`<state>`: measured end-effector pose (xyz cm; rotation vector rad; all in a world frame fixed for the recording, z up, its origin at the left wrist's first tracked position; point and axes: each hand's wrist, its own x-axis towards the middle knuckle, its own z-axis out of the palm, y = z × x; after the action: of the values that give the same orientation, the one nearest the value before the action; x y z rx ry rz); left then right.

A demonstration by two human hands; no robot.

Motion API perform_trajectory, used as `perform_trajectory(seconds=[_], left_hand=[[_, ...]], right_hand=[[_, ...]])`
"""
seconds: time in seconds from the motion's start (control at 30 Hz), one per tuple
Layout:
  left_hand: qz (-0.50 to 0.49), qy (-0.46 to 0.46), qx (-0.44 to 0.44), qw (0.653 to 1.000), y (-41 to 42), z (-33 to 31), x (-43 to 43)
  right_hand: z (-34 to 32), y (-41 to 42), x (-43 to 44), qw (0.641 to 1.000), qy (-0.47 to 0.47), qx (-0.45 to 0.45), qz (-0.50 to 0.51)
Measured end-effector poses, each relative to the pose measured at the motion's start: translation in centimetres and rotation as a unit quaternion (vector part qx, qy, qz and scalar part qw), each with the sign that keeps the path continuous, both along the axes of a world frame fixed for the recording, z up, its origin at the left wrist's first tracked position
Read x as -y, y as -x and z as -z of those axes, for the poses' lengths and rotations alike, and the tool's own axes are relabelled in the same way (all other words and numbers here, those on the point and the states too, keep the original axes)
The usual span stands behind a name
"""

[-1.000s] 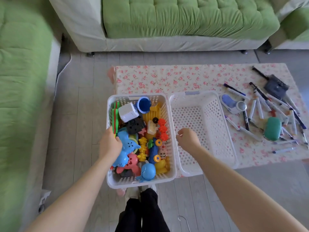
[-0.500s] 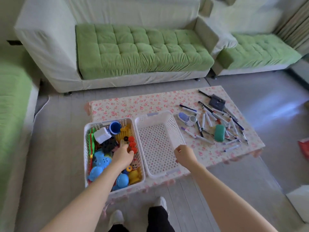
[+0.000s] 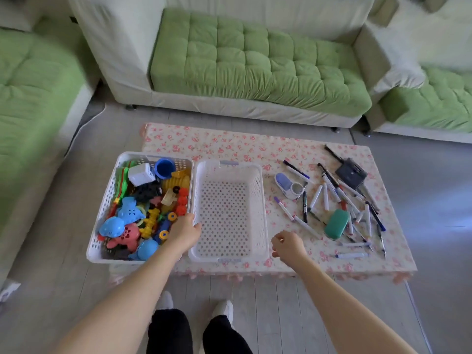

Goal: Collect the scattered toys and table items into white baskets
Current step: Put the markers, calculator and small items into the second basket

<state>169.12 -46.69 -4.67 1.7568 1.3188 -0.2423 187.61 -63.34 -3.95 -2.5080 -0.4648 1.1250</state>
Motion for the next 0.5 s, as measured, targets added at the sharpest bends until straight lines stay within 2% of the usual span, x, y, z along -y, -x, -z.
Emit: perform_trajectory(seconds=[0.17, 0.5], left_hand=[[-0.021, -0.016, -0.036, 0.999, -0.5, 2.9, 1.5], [-0.080, -0.056, -0.006, 0.995, -2.5, 9.6, 1.4]], right_hand=[[3.3, -1.6, 0.5, 0.999, 0.022, 0.006, -0.023], [12.9, -3.8, 0.0, 0.998, 0.041, -0.048, 0.024]])
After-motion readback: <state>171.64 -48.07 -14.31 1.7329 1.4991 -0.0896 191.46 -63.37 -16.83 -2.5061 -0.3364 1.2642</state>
